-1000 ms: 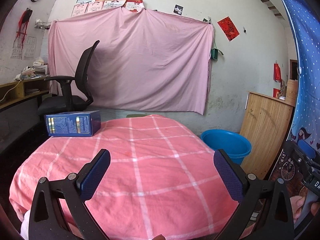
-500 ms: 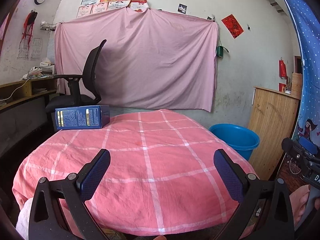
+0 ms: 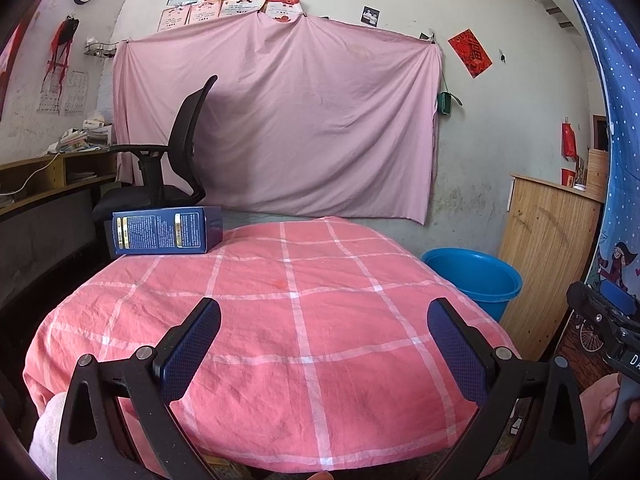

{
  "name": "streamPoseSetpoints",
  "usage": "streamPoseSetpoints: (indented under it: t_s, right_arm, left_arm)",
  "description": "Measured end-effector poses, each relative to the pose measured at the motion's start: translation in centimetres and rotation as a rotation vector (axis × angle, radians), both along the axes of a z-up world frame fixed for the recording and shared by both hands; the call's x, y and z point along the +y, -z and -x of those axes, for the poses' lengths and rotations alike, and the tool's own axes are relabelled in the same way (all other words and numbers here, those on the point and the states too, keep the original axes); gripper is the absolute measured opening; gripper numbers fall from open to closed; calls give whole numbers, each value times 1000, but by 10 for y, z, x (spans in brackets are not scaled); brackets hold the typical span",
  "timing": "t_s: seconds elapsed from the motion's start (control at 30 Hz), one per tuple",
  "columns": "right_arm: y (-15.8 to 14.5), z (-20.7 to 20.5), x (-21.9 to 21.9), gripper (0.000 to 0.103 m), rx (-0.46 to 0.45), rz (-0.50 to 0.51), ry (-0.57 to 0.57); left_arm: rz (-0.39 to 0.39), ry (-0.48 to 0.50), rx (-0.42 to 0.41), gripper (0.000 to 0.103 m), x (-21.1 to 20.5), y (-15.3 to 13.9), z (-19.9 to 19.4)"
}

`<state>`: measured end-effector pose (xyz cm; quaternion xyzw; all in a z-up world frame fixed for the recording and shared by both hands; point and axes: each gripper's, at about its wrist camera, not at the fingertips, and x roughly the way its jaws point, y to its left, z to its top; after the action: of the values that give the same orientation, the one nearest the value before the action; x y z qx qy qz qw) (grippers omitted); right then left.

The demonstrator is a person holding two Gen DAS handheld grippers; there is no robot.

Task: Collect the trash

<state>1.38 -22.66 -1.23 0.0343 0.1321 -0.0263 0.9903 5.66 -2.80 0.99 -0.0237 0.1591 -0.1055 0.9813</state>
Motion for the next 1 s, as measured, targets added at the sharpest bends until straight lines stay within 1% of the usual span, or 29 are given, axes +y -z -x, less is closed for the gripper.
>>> streamPoseSetpoints:
  t_s: [1.0]
  right_arm:
    - [2, -1, -1, 103, 2, -3, 2]
  left_arm:
    - [6, -15, -4, 101, -1, 0, 1]
